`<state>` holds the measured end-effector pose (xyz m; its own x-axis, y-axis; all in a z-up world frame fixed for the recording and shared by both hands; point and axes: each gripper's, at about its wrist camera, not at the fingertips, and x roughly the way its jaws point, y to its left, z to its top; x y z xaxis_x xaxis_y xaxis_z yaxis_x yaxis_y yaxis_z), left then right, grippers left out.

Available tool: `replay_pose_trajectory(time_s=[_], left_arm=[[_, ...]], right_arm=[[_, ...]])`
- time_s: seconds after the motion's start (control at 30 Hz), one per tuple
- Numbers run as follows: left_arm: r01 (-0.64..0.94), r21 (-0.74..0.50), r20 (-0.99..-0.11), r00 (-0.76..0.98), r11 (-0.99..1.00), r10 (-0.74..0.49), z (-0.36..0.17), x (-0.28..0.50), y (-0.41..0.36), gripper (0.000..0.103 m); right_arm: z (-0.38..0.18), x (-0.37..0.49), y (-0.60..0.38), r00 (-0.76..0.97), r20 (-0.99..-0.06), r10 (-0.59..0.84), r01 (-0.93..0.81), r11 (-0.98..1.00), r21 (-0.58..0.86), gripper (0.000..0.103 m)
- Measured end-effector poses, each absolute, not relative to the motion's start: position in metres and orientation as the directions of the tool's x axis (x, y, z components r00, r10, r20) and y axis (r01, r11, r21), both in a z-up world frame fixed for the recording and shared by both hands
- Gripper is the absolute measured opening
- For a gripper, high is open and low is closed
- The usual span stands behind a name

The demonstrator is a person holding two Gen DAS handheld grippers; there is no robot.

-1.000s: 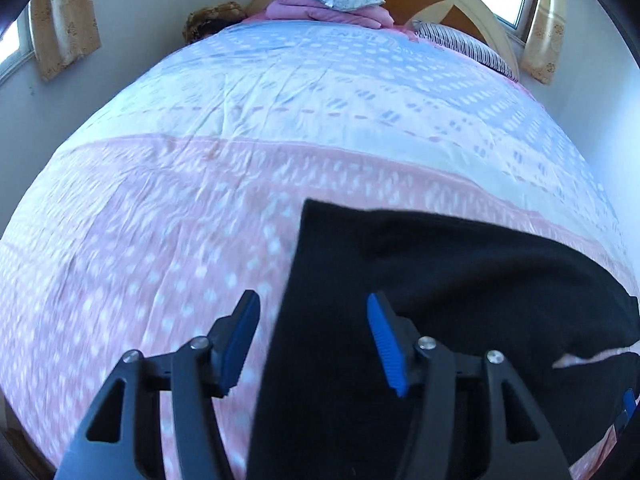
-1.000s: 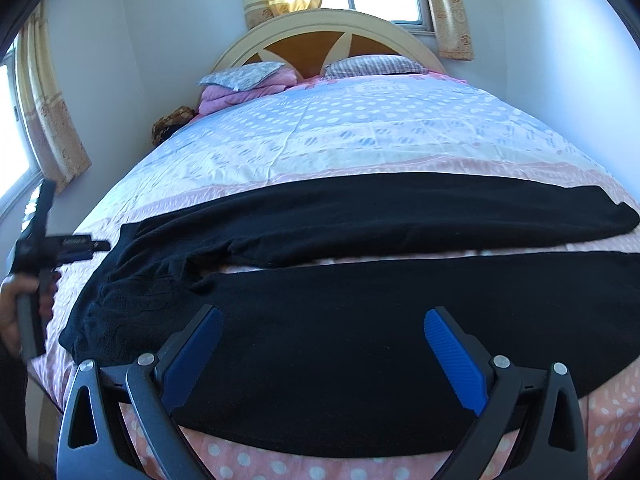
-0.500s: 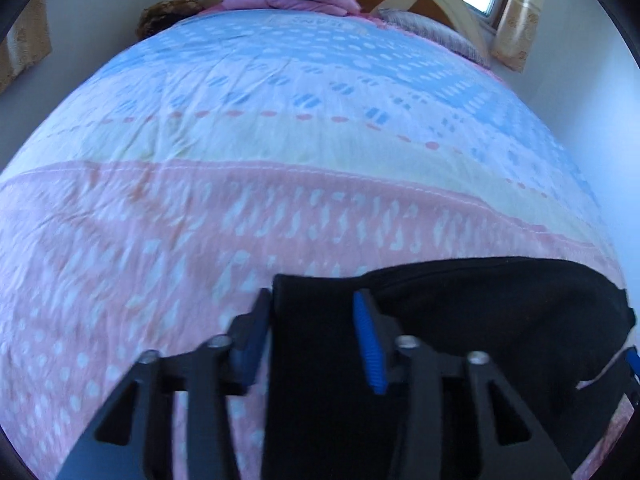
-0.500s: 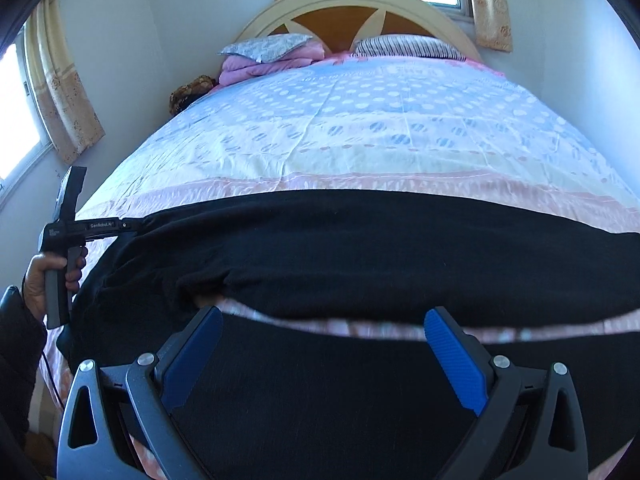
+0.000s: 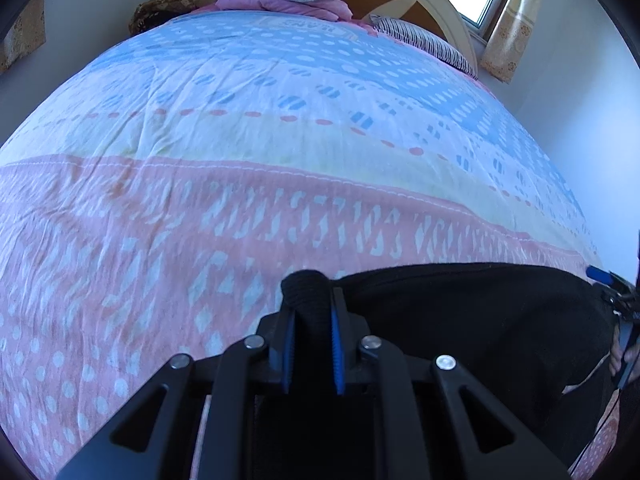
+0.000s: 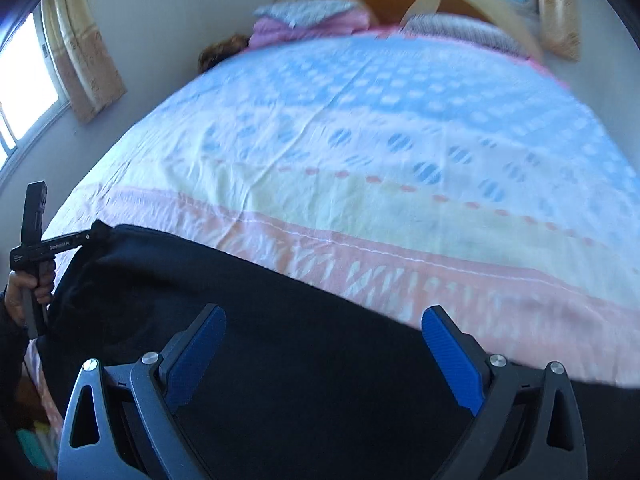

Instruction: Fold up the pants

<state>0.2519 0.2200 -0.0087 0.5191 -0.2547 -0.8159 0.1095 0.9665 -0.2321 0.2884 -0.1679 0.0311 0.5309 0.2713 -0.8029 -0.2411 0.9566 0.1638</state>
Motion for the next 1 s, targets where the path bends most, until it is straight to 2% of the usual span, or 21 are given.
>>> replay_pose_trajectory(time_s=[0.2,0.23,0.27,0.3,0.33,0.37,0.5,0.8,0.9,1.0], left_arm=[[0.099,-0.202,-0.821,0.526,0.974,-0.223,-0.009,0.255,0.215,0.018],[0.100,-0.197,-0.820,0.529,0.975,-0.220,-0.009,0.255,0.215,0.017],[0.102,-0.195,-0.819,0.531,0.976,-0.219,-0.008,0.255,0.214,0.016],[0.101,-0.193,-0.817,0.534,0.976,-0.217,-0.008,0.255,0.213,0.015],[0.097,-0.193,-0.816,0.537,0.976,-0.215,-0.006,0.255,0.213,0.015],[0.094,-0.189,-0.814,0.543,0.978,-0.209,-0.004,0.255,0.211,0.015],[0.091,-0.210,-0.773,0.594,0.973,-0.223,0.015,0.243,0.213,0.014],[0.184,-0.291,-0.555,0.767,0.939,-0.322,0.096,0.145,0.234,0.014],[0.216,-0.309,-0.501,0.791,0.926,-0.351,0.096,0.104,0.241,0.014],[0.218,-0.296,-0.488,0.803,0.930,-0.343,0.082,0.069,0.243,0.014]], right_arm=[[-0.006,0.322,-0.154,0.430,-0.871,0.238,-0.348,0.934,0.083,0.098],[-0.005,0.320,-0.150,0.432,-0.871,0.233,-0.373,0.926,0.063,0.084],[0.000,0.315,-0.147,0.429,-0.864,0.265,-0.406,0.911,0.078,0.056],[0.004,0.313,-0.147,0.423,-0.861,0.282,-0.409,0.907,0.096,0.041],[0.008,0.312,-0.148,0.411,-0.861,0.301,-0.407,0.905,0.122,0.007],[0.010,0.311,-0.149,0.390,-0.859,0.331,-0.400,0.902,0.166,0.005],[0.033,0.286,-0.144,0.471,-0.824,0.315,-0.365,0.920,0.143,0.005],[0.102,0.166,-0.137,0.625,-0.655,0.424,-0.394,0.896,0.205,0.005],[0.099,0.119,-0.136,0.634,-0.623,0.458,-0.411,0.882,0.230,0.005],[0.080,0.082,-0.127,0.616,-0.629,0.474,-0.427,0.872,0.239,0.004]])
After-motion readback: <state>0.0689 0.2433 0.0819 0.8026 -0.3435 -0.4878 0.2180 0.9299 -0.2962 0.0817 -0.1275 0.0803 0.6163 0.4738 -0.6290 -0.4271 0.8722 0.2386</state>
